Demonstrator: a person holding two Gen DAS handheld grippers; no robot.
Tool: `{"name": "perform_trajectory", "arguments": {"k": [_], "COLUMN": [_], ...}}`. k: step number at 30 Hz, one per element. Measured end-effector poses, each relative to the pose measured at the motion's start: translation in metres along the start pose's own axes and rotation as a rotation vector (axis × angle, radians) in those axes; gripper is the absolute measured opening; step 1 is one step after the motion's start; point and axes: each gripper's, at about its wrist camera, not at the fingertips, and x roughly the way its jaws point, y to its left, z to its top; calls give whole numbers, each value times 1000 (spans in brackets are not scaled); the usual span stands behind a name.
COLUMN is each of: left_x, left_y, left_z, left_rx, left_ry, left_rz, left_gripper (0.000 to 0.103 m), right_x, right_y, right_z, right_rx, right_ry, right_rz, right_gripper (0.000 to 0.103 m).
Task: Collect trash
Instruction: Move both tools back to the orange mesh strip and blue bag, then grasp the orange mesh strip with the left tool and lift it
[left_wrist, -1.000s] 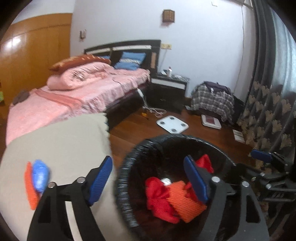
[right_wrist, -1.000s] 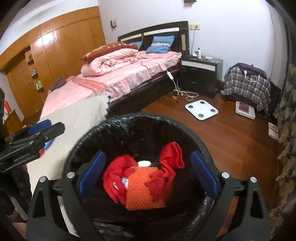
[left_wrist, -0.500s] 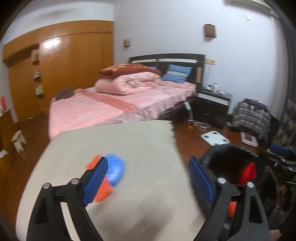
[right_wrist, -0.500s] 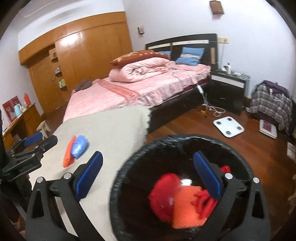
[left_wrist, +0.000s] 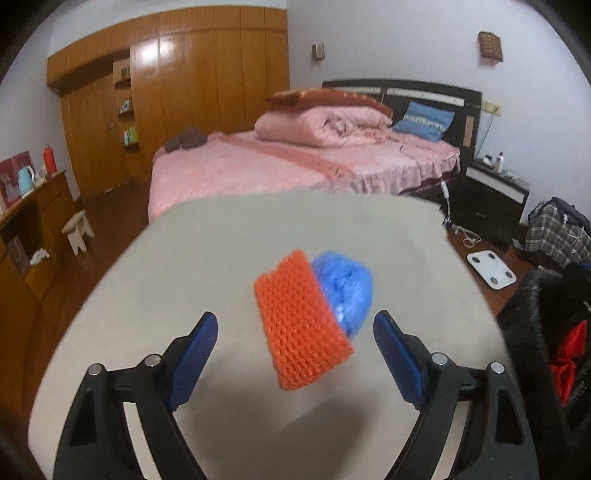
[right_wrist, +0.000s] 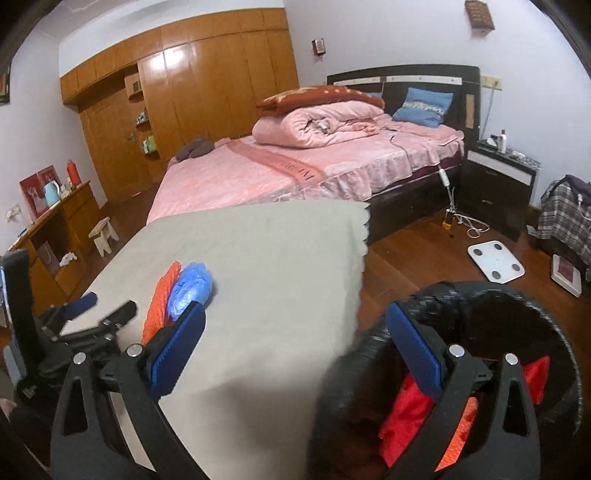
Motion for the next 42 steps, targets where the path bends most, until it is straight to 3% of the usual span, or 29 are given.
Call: {"name": "perform_trajectory", "arguments": {"k": [12, 17, 22, 26, 32, 39, 41, 42], "left_x": [50, 62, 55, 49, 54, 65, 68, 69], "left_y": [-5, -2, 9, 32, 52, 55, 54, 53], "left_z": [-13, -15, -19, -20, -20, -13, -12, -11], "left_rx": [9, -4, -26, -64, -94, -92, -89, -88], "left_ry": [103, 165, 162, 152, 165, 171, 175, 174], "left_rz": [9, -24, -45, -16, 24, 11, -4, -17], "left_gripper": [80, 63, 33, 25, 25, 26, 22, 11], "right_x": [47, 56, 65, 67, 74, 81, 82, 83], "right_y": [12, 15, 23, 29, 41, 49, 49, 50], "right_z": [-4, -5, -6, -5, -2, 0, 0, 0], "right_rx": [-6, -4, -14, -26, -39, -55, -56, -55], "right_ry": [64, 72, 85, 89, 98, 109, 110, 112], "right_rz": [6, 10, 21, 29, 50, 59, 58, 58], "right_gripper": [96, 96, 96, 96, 96, 96, 96, 96]}}
